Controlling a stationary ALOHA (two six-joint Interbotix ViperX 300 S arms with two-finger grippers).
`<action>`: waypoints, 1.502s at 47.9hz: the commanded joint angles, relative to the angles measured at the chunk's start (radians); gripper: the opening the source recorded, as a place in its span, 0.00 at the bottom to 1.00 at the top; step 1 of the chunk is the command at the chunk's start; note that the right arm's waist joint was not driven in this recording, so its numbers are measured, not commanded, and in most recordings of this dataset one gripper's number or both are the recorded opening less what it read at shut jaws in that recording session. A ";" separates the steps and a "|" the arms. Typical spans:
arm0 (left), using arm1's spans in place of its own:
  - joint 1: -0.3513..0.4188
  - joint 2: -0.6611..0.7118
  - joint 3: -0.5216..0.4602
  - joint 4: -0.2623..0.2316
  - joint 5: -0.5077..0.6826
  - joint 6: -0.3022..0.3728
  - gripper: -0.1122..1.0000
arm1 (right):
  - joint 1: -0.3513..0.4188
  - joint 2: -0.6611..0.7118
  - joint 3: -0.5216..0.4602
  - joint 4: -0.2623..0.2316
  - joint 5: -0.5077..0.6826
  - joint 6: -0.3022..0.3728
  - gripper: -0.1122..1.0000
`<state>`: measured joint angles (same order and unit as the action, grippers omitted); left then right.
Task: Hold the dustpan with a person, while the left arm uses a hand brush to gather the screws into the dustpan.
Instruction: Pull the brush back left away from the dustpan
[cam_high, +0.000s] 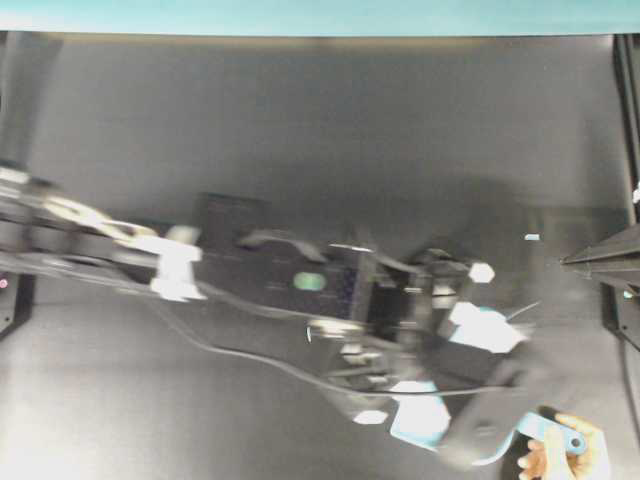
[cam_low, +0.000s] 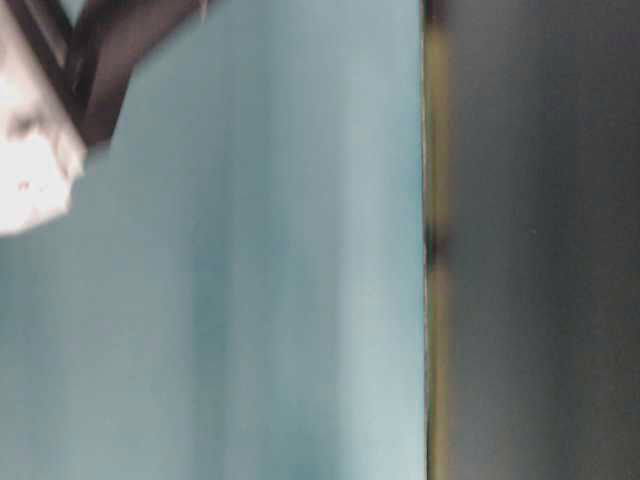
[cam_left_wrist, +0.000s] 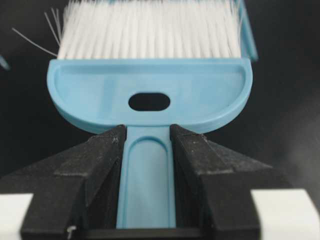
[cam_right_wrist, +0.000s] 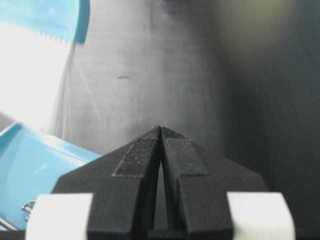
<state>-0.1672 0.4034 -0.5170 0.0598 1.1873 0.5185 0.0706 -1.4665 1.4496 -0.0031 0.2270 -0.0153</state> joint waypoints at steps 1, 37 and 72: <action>0.015 -0.087 0.133 0.002 -0.011 -0.009 0.37 | 0.000 0.005 -0.006 -0.002 -0.006 -0.006 0.10; 0.149 -0.535 0.937 0.002 -0.462 -0.204 0.37 | 0.002 0.003 -0.005 -0.002 -0.006 -0.006 0.10; 0.158 -0.597 1.186 0.002 -0.856 -0.273 0.37 | 0.000 0.002 -0.005 -0.002 -0.006 -0.006 0.10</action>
<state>-0.0046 -0.1810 0.6412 0.0598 0.4019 0.2700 0.0721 -1.4696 1.4496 -0.0031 0.2270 -0.0153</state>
